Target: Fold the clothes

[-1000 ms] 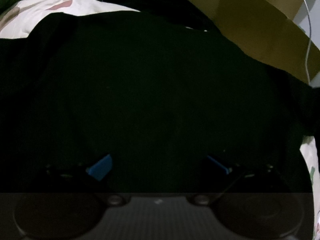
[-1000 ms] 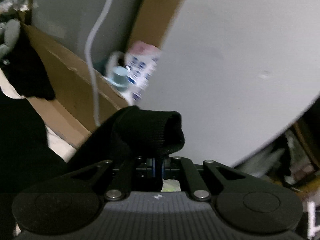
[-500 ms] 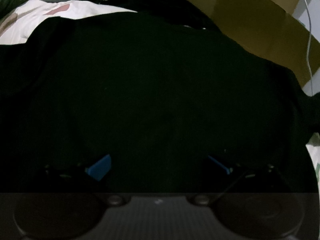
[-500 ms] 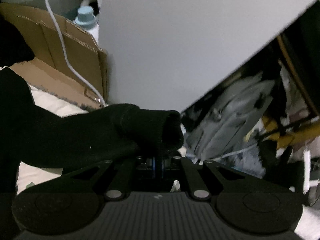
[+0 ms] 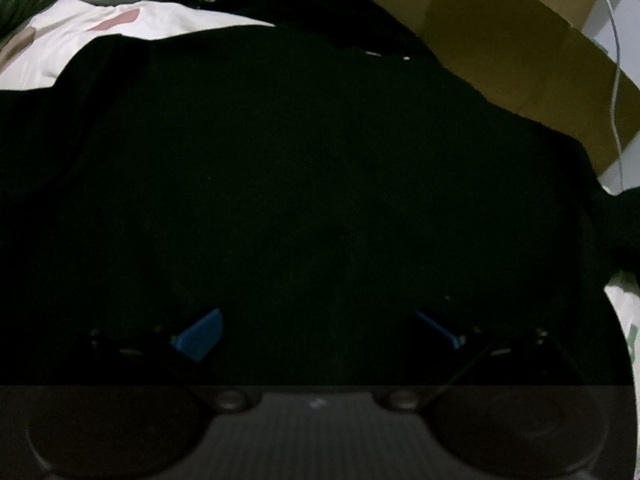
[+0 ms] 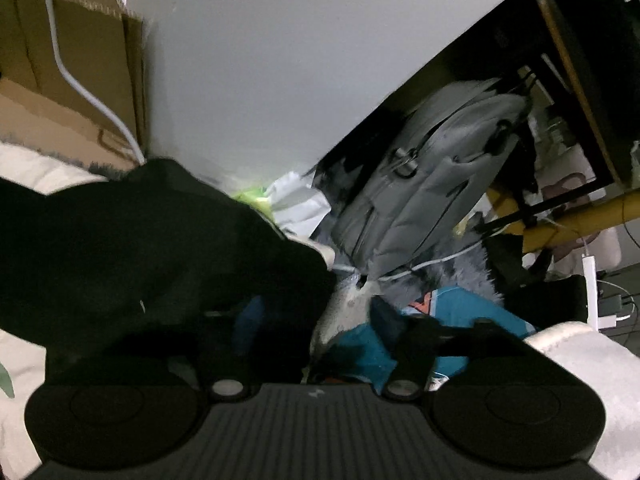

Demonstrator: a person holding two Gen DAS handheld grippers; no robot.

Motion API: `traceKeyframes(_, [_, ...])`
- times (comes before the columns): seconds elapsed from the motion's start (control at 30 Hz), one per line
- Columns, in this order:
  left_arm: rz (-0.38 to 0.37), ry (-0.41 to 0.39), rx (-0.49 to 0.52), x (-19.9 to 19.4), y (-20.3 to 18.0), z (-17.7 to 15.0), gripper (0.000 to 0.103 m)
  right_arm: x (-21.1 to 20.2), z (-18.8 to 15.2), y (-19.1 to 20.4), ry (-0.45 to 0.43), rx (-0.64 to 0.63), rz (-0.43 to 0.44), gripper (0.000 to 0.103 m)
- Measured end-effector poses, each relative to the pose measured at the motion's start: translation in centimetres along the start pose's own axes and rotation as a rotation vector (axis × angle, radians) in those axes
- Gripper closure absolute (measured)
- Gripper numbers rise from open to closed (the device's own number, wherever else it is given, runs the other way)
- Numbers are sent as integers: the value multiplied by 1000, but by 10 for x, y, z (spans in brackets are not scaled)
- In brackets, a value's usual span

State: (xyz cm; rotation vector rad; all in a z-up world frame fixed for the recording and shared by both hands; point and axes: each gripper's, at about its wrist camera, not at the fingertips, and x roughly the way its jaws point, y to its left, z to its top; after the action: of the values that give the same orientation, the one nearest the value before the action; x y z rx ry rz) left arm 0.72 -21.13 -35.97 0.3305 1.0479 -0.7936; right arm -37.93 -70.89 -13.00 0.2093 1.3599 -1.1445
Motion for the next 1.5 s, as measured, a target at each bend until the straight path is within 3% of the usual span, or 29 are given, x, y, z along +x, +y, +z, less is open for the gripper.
traceKeyframes(0.13, [-24,3,6,6,3,7,5,-20,-1,6,-57,28,62,29])
traceKeyframes(0.23, [-36,-1,8,18,-1,19,6,-37,-13,29,-75,17,174,28])
traceKeyframes(0.43, [-13,-48,18,-8,30,27,6,-59,-34,82,-85,-21,324,28])
traceKeyframes(0.73, [78,-137,-102,-33,107,49,6,-93,-45,142,-110,-68,412,28])
traceKeyframes(1.0, [174,-212,-132,-97,212,51,6,-129,-51,196,-156,-160,482,28])
traceKeyframes(1.2, [235,-243,-309,-116,293,51,9,-159,-50,235,-215,-232,491,28])
traceKeyframes(1.37, [209,-249,-554,-93,352,48,15,-189,-52,252,-222,-296,508,28])
traceKeyframes(1.5, [173,-229,-667,-64,378,50,22,-198,-61,258,-197,-303,514,28])
